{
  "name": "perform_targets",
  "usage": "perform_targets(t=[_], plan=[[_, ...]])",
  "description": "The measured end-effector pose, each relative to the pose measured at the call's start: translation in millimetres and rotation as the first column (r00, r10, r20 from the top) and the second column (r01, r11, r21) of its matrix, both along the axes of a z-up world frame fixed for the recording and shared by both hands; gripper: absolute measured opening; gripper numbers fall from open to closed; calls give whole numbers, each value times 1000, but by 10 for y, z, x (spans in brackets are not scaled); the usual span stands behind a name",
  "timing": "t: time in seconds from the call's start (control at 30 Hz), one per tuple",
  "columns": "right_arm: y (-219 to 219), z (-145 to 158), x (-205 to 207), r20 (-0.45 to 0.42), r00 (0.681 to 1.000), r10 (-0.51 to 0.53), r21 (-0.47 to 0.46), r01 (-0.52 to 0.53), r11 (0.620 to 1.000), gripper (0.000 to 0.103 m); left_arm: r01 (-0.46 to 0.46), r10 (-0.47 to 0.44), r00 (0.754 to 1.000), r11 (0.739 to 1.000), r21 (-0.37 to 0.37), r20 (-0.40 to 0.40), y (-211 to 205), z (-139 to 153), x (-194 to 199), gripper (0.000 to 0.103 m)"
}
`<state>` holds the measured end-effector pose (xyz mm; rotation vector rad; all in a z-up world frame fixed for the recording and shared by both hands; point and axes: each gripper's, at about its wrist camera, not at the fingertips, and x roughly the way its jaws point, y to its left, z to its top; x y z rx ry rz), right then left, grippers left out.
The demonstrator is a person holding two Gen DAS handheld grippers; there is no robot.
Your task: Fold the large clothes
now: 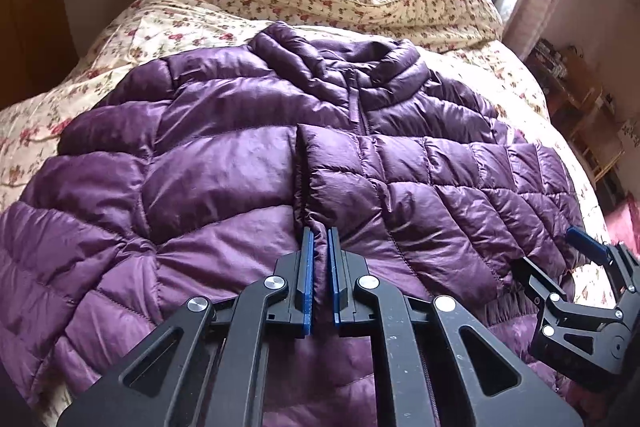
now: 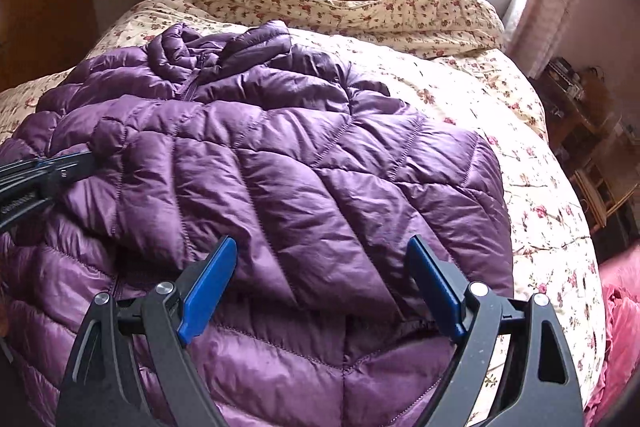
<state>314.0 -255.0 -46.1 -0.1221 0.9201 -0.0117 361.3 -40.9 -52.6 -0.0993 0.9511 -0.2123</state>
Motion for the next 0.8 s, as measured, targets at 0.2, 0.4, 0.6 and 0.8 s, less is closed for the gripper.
perform_targets(t=[0.2, 0.4, 0.6, 0.8], plan=[[57, 26, 33, 22, 1000, 4, 15, -4, 1000, 90, -52, 53, 998, 999, -17, 37, 172, 80, -57, 5], [112, 22, 155, 28, 1000, 1, 24, -2, 1000, 91, -98, 98, 994, 995, -5, 43, 350, 72, -68, 5], [-39, 0, 266, 38, 998, -53, 62, 50, 997, 94, -124, 124, 992, 992, -1, 37, 480, -38, -123, 5], [-186, -135, 441, 5, 996, -93, 80, 92, 992, 94, -128, 128, 991, 992, -5, 39, 490, -117, -142, 5]])
